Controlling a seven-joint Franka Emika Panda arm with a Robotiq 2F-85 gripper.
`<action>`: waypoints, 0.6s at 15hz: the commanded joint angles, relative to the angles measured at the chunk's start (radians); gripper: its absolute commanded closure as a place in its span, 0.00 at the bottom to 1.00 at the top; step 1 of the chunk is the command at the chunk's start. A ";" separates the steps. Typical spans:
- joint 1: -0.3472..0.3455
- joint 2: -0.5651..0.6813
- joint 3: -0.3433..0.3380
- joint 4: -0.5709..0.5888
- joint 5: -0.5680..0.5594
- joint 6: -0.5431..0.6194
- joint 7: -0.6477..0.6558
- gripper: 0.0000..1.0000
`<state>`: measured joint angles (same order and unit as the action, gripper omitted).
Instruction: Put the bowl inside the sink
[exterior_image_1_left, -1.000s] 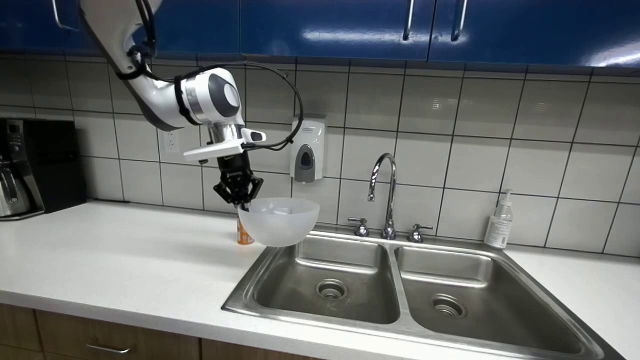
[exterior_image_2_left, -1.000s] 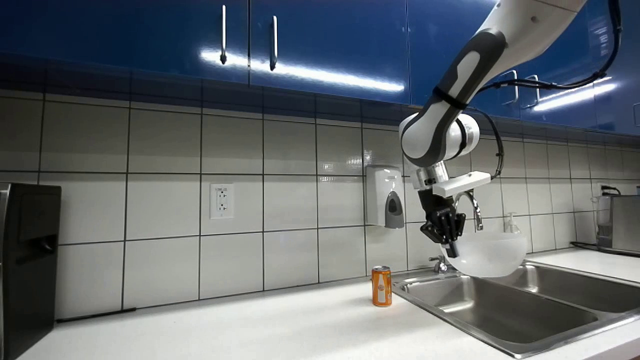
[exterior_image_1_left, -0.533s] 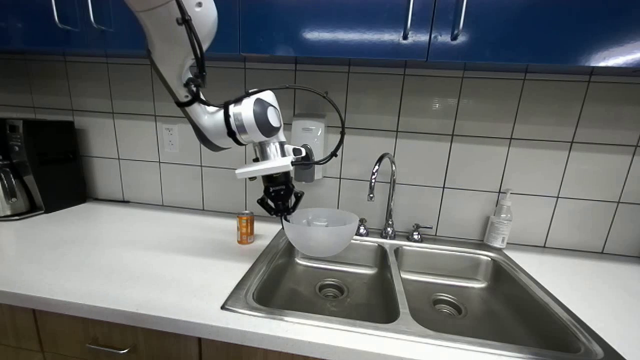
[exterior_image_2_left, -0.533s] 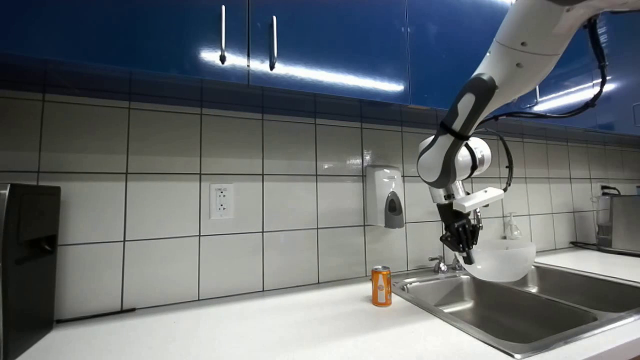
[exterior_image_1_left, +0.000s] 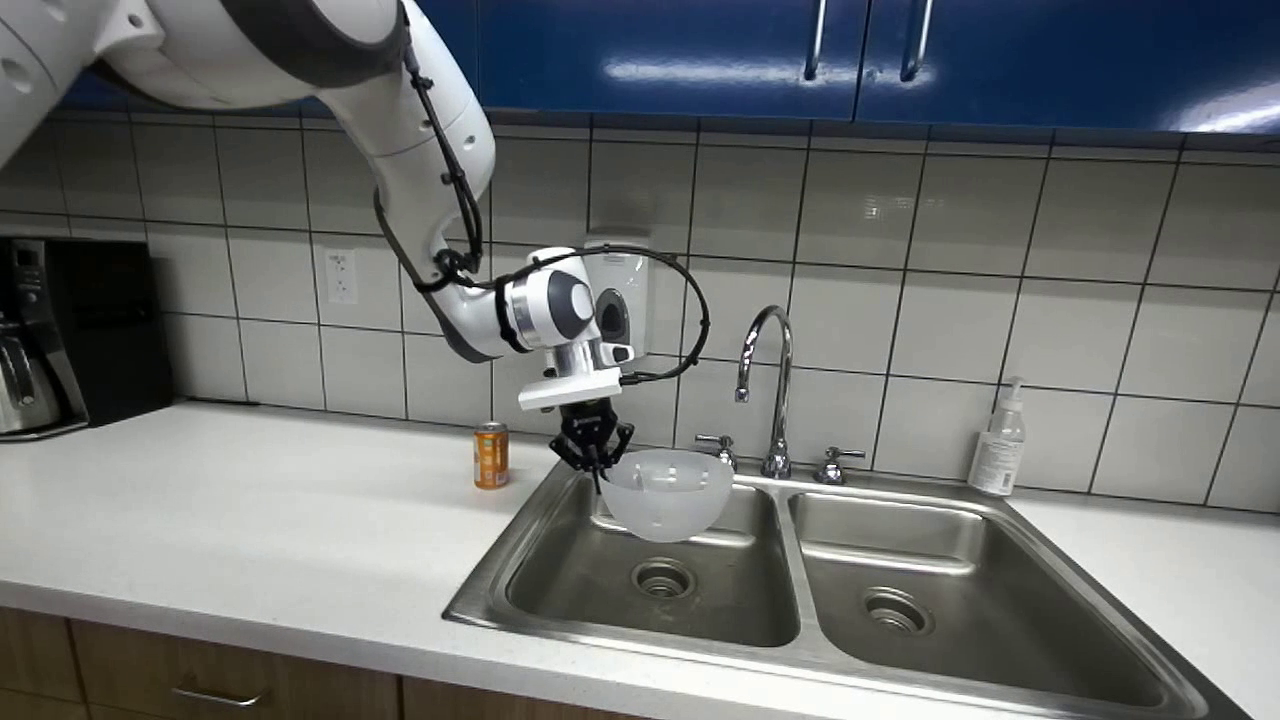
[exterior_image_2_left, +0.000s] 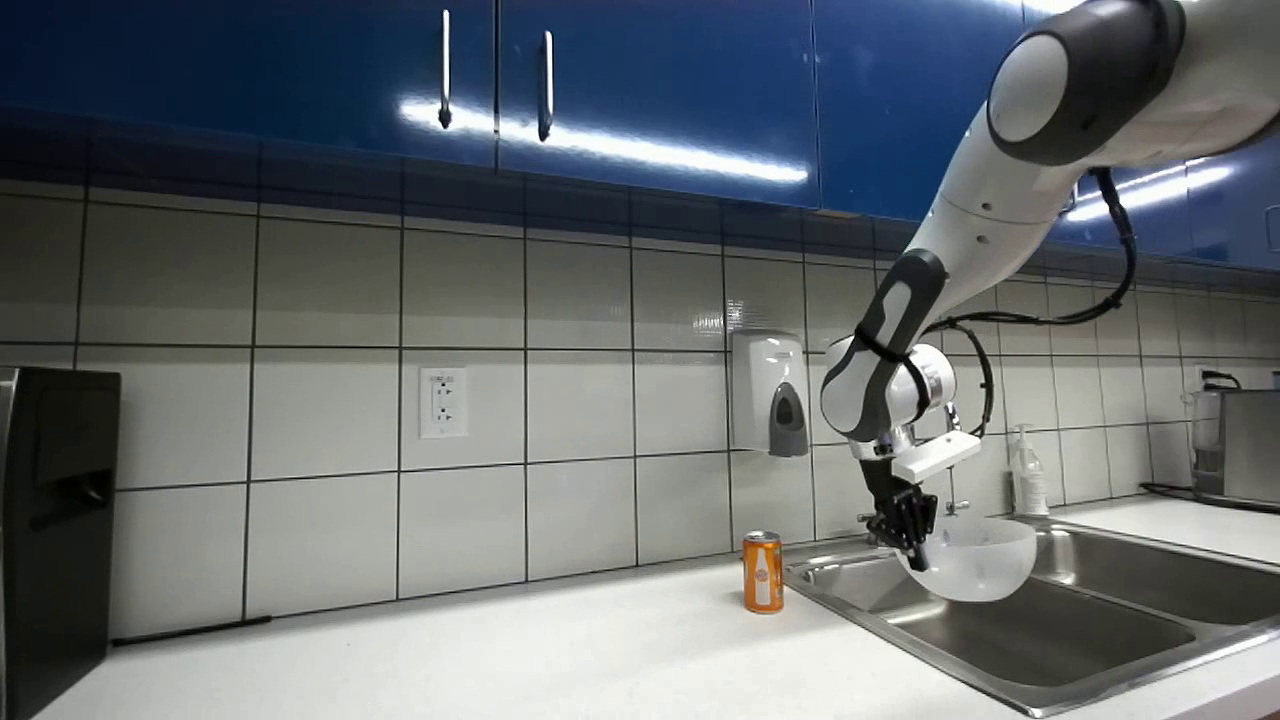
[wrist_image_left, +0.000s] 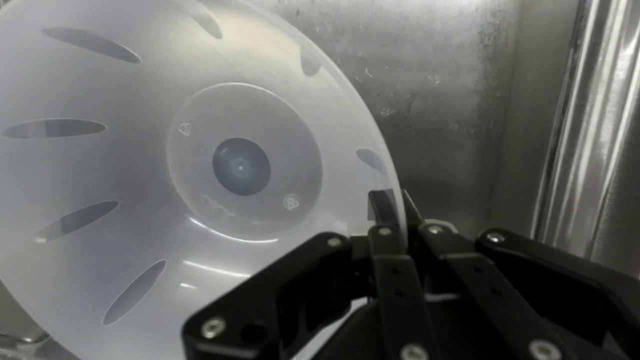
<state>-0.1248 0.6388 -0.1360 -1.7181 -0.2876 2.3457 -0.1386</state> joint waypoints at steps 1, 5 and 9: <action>-0.019 0.133 0.011 0.148 0.019 -0.019 -0.040 0.99; -0.033 0.207 0.005 0.239 0.035 -0.046 -0.041 0.99; -0.052 0.248 0.001 0.288 0.055 -0.068 -0.035 0.99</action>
<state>-0.1547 0.8490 -0.1385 -1.5068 -0.2578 2.3337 -0.1418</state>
